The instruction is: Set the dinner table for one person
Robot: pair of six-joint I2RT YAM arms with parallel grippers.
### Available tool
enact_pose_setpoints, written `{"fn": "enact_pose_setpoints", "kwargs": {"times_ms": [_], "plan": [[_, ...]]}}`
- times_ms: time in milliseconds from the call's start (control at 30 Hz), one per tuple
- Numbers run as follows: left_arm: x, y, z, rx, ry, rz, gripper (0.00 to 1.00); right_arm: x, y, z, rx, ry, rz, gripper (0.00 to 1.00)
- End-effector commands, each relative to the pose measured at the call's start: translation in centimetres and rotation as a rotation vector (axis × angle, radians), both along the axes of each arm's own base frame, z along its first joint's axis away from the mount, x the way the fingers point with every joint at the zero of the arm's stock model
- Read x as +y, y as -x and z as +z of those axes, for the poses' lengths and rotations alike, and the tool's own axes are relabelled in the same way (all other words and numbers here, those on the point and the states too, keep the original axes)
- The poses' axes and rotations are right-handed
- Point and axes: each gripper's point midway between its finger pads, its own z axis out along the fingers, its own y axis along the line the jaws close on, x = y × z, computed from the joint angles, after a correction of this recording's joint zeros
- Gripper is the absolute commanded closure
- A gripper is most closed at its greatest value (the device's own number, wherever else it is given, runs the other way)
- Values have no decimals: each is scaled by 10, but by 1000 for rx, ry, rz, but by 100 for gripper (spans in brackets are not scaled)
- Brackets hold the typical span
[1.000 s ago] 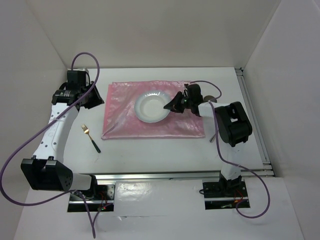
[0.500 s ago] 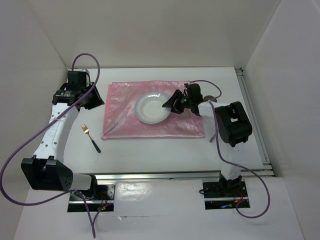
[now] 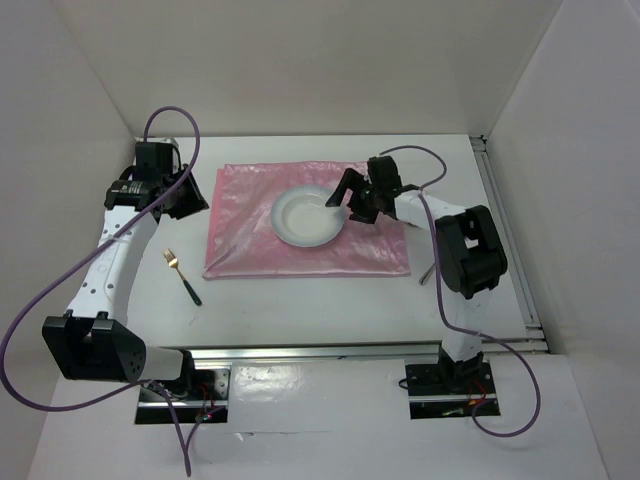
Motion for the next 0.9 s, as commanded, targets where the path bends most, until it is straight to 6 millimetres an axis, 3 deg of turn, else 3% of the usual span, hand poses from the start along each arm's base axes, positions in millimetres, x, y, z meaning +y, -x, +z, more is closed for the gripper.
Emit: {"fn": "enact_pose_setpoints", "kwargs": {"times_ms": [0,67,100,167,233,333,400,433,467,533,600,667,733,800,867], "plan": [[3,-5,5,-35,5,21,62,-17,-7,61,-134,106,-33,3],[1,-5,6,-44,12,15,60,-18,-4,84,-182,119,-30,3],[-2,-5,6,-43,28,12,60,-22,-5,108,-254,142,-17,3],[-4,-6,8,-54,37,3,60,-30,-8,135,-329,185,-19,4],[-4,-6,8,-54,37,3,60,-56,-7,150,-363,299,-86,6],[-4,-6,8,-54,37,3,59,-123,-9,157,-331,433,-252,14],[-4,-8,10,-70,44,9,58,-153,-6,153,-316,489,-293,34],[-4,-8,10,-70,44,9,58,-170,-4,155,-302,515,-336,52],[-7,-10,12,-82,55,-2,58,-196,-3,147,-265,532,-384,61],[-9,-11,14,-91,62,-10,58,-216,0,138,-220,522,-402,72],[-9,-12,11,-81,69,-3,58,-240,5,123,-161,507,-435,72],[-13,-13,8,-71,75,-5,57,-250,11,109,-120,473,-430,42],[-13,-15,5,-62,75,-5,57,-253,11,94,-85,445,-415,26],[-13,-17,-3,-41,75,-4,57,-261,12,82,-54,425,-430,16],[-15,-18,1,-50,82,-11,57,-258,11,65,-14,393,-412,15]]}}
